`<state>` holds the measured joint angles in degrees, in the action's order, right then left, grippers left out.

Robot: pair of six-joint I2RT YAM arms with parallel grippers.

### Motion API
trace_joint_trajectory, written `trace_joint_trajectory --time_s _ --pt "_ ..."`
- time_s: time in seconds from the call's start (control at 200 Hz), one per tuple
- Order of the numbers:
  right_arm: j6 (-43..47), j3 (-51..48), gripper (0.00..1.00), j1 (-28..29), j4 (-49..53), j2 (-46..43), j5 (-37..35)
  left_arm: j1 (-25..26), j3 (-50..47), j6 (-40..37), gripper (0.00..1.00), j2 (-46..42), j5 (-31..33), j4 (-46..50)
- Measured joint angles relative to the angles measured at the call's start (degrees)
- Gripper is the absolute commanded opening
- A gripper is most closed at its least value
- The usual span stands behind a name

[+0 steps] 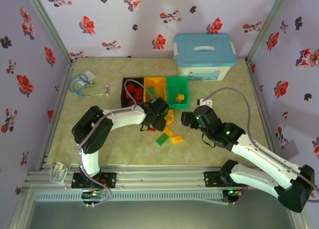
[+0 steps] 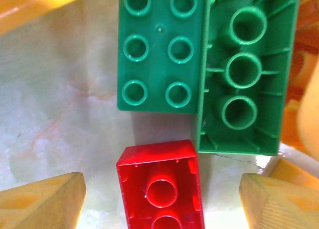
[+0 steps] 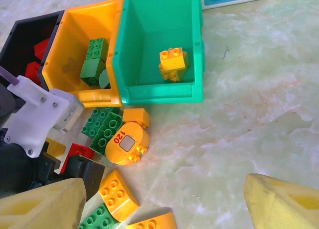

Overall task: Sort the legos into containers by color
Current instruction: Pick up the lego from the center of the table.

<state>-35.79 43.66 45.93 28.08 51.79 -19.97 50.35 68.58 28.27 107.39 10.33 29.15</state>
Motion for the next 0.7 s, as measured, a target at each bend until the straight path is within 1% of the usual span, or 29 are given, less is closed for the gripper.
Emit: trace_joint_trajectory --time_s 0.075,0.135,0.31,0.365,0.425,0.485,0.585,0.66,0.7 --pt "-0.44 -0.02 0.83 -0.15 -0.02 -0.07 0.0 0.0 0.0 -0.02 0.75 0.02 0.2 0.28" --pt "-0.7 -0.15 0.83 -0.2 -0.13 -0.07 0.0 0.0 -0.04 0.0 0.69 0.02 0.2 0.28" --pt "-1.18 -0.87 0.82 -0.2 -0.79 -0.09 0.04 0.0 -1.16 0.0 0.3 0.02 0.22 0.28" --pt "-1.42 -0.9 0.82 -0.2 -0.85 -0.09 0.04 0.2 -1.11 0.48 0.22 -0.15 0.33 0.26" --pt "-1.68 -0.9 0.82 -0.2 -0.85 -0.15 0.04 0.74 -1.14 0.31 0.19 -0.59 1.16 1.7" --pt "-1.77 -0.9 0.82 -0.2 -0.83 -0.37 0.04 1.09 -1.25 0.5 0.18 -1.92 2.23 3.48" --pt "-1.95 -0.98 0.81 -0.2 -0.87 -1.14 0.04 0.48 -2.05 0.5 0.17 -8.11 3.45 5.35" --pt "-2.25 -1.31 0.81 -0.2 -1.33 -1.33 0.24 -2.54 -2.73 0.48 0.16 -15.06 3.63 5.49" --pt "-2.38 -1.62 0.81 -0.2 -1.79 -1.18 0.52 -5.62 -2.78 0.48 0.16 -18.73 3.52 5.2"
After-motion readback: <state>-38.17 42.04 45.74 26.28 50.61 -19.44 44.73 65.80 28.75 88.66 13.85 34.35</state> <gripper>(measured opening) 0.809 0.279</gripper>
